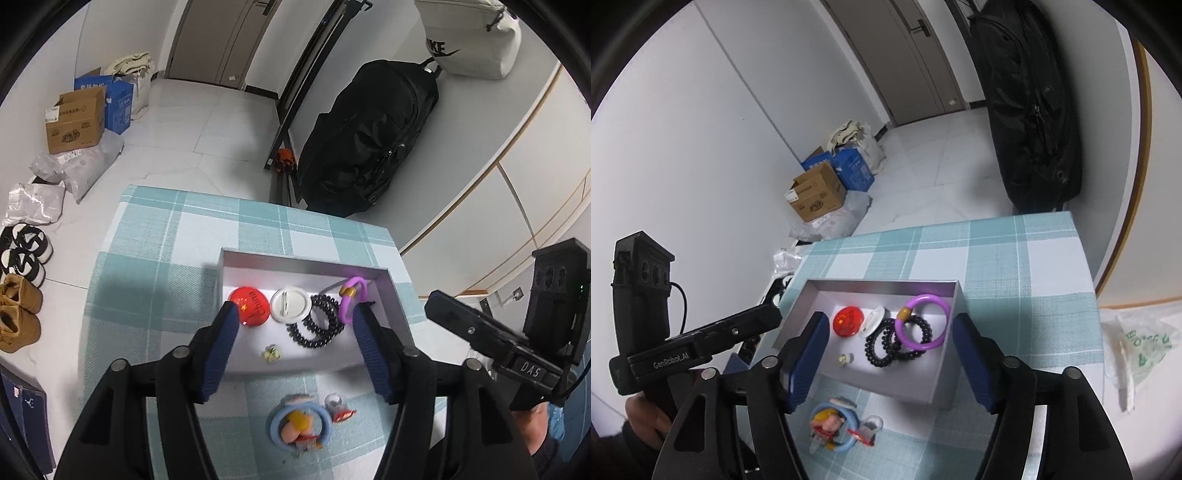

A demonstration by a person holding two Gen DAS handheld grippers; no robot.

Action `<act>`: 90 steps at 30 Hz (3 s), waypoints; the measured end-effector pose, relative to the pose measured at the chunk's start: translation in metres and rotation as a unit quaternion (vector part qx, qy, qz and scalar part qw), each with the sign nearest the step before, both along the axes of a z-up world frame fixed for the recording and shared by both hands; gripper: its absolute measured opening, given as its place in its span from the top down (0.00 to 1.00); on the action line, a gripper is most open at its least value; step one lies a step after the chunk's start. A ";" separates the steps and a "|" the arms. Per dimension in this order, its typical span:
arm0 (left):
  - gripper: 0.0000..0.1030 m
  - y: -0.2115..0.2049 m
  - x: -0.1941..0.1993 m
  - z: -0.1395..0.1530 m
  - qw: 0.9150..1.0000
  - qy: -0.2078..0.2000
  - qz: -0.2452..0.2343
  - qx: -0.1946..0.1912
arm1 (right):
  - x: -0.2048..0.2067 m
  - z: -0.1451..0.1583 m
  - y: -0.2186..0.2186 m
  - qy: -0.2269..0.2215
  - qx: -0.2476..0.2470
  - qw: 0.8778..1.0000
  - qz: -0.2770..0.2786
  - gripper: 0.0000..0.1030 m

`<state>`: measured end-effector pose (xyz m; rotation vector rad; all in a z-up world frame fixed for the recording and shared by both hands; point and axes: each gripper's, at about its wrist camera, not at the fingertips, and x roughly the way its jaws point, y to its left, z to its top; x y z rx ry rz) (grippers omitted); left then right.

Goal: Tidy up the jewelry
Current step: 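Withdraw the right gripper from the box toward the red toy, then grasp the small red toy beside the doll with the right gripper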

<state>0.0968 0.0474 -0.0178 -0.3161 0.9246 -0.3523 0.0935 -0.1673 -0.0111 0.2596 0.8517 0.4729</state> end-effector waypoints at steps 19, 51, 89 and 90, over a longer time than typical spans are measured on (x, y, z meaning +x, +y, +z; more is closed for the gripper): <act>0.37 0.000 -0.046 -0.023 0.998 0.019 0.003 0.063 | -0.043 -0.007 0.001 0.000 -0.036 0.999 0.009 0.21; 0.37 0.029 -0.065 -0.044 0.993 0.052 0.045 0.096 | -0.046 -0.081 0.058 0.109 -0.089 0.986 0.084 0.66; 0.61 -0.031 -0.070 -0.054 0.992 0.057 -0.079 0.081 | -0.046 -0.039 0.014 0.083 -0.026 0.996 0.028 0.83; 0.63 -0.033 -0.069 -0.055 0.992 0.061 -0.079 0.081 | -0.046 -0.038 0.013 0.082 -0.024 0.996 0.028 0.83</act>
